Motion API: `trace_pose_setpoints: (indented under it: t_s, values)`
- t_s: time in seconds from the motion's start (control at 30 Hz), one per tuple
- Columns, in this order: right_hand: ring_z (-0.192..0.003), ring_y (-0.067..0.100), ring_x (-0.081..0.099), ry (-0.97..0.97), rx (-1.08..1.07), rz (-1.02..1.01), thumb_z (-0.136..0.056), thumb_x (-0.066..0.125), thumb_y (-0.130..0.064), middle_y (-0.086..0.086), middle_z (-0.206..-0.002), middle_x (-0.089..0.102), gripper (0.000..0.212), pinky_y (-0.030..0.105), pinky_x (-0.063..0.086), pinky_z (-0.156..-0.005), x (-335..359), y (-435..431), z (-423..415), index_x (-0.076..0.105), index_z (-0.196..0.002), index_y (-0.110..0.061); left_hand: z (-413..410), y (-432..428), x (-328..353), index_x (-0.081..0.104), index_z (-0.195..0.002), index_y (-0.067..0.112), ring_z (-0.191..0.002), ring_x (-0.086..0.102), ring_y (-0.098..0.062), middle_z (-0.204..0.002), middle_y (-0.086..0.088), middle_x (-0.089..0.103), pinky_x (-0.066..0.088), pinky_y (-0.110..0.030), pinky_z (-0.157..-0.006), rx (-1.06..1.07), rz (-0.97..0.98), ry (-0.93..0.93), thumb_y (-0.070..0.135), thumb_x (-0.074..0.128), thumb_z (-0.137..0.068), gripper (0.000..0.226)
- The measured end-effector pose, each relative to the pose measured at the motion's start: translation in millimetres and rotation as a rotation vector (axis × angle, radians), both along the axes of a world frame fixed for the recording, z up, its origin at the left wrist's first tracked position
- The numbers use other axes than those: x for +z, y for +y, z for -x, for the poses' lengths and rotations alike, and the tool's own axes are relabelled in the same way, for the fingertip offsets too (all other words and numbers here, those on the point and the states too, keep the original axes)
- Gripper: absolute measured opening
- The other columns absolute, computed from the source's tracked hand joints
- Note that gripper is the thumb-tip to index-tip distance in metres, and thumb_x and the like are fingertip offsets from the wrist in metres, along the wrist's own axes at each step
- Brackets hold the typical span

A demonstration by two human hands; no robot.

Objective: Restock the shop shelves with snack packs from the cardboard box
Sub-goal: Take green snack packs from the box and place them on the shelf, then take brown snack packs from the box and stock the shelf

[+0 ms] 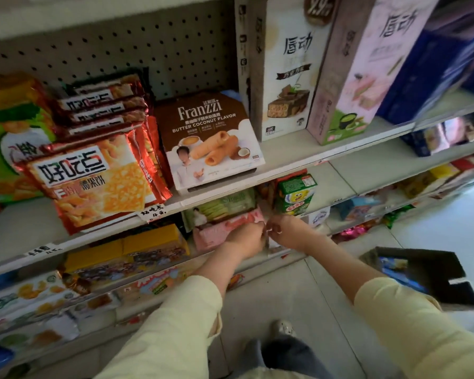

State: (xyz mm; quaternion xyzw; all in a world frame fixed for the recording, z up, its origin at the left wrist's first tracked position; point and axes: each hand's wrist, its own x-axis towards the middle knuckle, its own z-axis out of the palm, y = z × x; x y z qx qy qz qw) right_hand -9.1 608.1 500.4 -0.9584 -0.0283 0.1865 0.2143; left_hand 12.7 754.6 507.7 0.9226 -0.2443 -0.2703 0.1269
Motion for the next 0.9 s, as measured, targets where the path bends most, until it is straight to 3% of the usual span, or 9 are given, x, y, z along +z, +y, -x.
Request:
trace_pose_setpoints:
  t_s: [0.1, 0.27, 0.47, 0.6, 0.77, 0.9]
  values:
    - [-0.100, 0.027, 0.062, -0.005, -0.124, 0.049, -0.090, 0.051, -0.019, 0.009, -0.108, 0.066, 0.026, 0.029, 0.045, -0.077, 2.0, -30.5, 30.3, 0.060, -0.114, -0.012, 10.5, -37.0, 1.7, 0.053, -0.122, 0.012, -0.102, 0.062, -0.031, -0.114, -0.015, 0.063, 0.048, -0.031, -0.078, -0.073, 0.042, 0.057, 0.020, 0.049, -0.093, 0.030]
    - [-0.106, 0.025, 0.061, 0.037, -0.345, 0.036, -0.087, 0.056, -0.022, 0.006, -0.113, 0.066, 0.030, 0.036, 0.049, -0.091, 2.2, -94.3, 73.0, 0.062, -0.116, -0.016, 28.8, -109.1, 10.9, 0.051, -0.125, 0.012, -0.110, 0.058, -0.035, -0.121, -0.018, 0.060, 0.049, -0.039, -0.090, -0.242, 0.076, 0.054, 0.023, 0.047, -0.094, 0.033]
    - [-0.099, 0.027, 0.062, 0.033, -0.554, -0.012, -0.090, 0.052, -0.024, 0.008, -0.105, 0.067, 0.025, 0.031, 0.046, -0.081, 4.9, -169.1, 120.5, 0.063, -0.109, -0.013, 55.5, -197.8, 12.5, 0.053, -0.112, 0.013, -0.101, 0.059, -0.032, -0.113, -0.014, 0.062, 0.050, -0.038, -0.083, -0.430, 0.048, 0.034, 0.027, 0.041, -0.096, 0.024]
    - [-0.104, 0.026, 0.060, 0.034, -0.640, 0.015, -0.092, 0.050, -0.023, 0.009, -0.112, 0.065, 0.024, 0.027, 0.041, -0.080, 8.2, -226.2, 146.5, 0.060, -0.112, -0.014, 74.6, -266.7, 14.8, 0.052, -0.122, 0.015, -0.104, 0.060, -0.032, -0.115, -0.013, 0.062, 0.041, -0.030, -0.074, -0.549, 0.039, 0.043, 0.026, 0.045, -0.096, 0.029]
    - [-0.107, 0.027, 0.060, 0.099, -0.750, 0.020, -0.085, 0.050, -0.028, 0.006, -0.114, 0.065, 0.031, 0.037, 0.050, -0.089, -4.0, -321.2, 172.4, 0.061, -0.113, -0.021, 90.5, -363.2, 18.4, 0.054, -0.121, 0.012, -0.111, 0.058, -0.031, -0.123, -0.016, 0.059, 0.046, -0.034, -0.088, -0.648, 0.013, 0.105, 0.020, 0.046, -0.095, 0.028]
    - [-0.107, 0.029, 0.057, 0.089, -0.856, 0.033, -0.086, 0.053, -0.021, 0.012, -0.111, 0.061, 0.026, 0.035, 0.047, -0.088, -14.0, -395.2, 193.2, 0.061, -0.109, -0.013, 90.2, -438.1, 7.8, 0.055, -0.117, 0.007, -0.112, 0.058, -0.032, -0.123, -0.019, 0.059, 0.046, -0.034, -0.088, -0.662, -0.004, 0.082, 0.024, 0.046, -0.095, 0.029]
